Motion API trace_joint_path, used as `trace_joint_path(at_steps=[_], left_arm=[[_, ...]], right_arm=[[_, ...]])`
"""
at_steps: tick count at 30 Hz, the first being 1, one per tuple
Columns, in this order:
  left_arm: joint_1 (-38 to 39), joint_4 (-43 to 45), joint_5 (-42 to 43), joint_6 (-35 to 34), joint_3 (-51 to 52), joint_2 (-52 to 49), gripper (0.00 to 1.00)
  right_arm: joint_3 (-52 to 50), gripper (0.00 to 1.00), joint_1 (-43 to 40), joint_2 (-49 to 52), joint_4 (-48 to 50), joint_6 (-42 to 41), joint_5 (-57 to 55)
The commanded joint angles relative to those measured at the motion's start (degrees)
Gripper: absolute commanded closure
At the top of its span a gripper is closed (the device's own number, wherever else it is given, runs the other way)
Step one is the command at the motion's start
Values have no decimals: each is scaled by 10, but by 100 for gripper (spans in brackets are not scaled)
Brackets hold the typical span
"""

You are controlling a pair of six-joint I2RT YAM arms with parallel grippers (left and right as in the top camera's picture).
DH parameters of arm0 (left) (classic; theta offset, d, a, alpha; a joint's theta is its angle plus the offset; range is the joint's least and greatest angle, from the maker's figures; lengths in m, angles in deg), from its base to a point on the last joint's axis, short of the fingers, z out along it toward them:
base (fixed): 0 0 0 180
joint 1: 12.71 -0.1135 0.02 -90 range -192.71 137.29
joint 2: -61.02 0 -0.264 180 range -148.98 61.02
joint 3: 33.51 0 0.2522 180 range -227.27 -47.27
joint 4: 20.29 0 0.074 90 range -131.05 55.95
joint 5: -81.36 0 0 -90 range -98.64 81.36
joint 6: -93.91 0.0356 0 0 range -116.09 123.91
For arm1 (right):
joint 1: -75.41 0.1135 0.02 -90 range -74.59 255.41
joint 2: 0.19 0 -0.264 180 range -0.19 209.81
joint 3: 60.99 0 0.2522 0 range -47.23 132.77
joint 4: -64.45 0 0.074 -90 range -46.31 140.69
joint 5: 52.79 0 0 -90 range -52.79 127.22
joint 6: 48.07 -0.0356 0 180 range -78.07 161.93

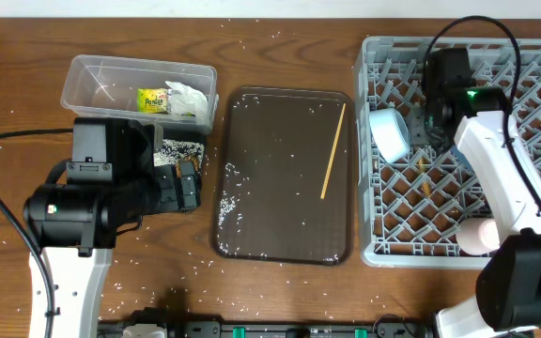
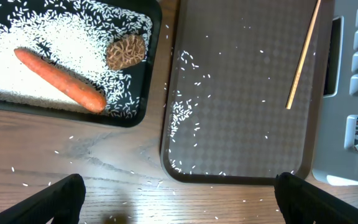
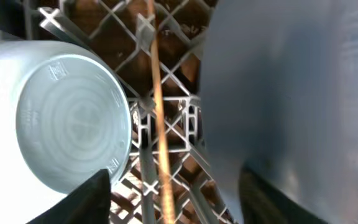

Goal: Sort waste into correct bins and load items into the dishwasher rack
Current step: 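Place the chopstick upright in the dish rack with the right gripper, then grasp the second chopstick on the brown tray with the right gripper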

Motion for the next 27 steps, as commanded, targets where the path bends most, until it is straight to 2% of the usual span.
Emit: trace_joint_path(at_steps=[1, 8, 14, 19, 23, 25, 27], left_arm=[[-3, -2, 3, -5, -1, 0, 2], [-3, -2, 3, -5, -1, 0, 2], [-3, -2, 3, -5, -1, 0, 2], [-3, -2, 3, -5, -1, 0, 2], [-3, -2, 3, -5, -1, 0, 2], [-3, -2, 3, -5, -1, 0, 2], [-3, -2, 3, -5, -1, 0, 2]], right_arm=[[11, 40, -12, 0, -16, 19, -1], [20, 37, 52, -48, -15, -2, 140], [15, 36, 166, -48, 30, -116, 160], [10, 36, 251, 13, 56, -251, 104], [10, 40, 271, 91, 63, -364, 49], [10, 46, 269, 127, 78, -386, 54], [10, 47, 267, 157, 92, -393, 52]])
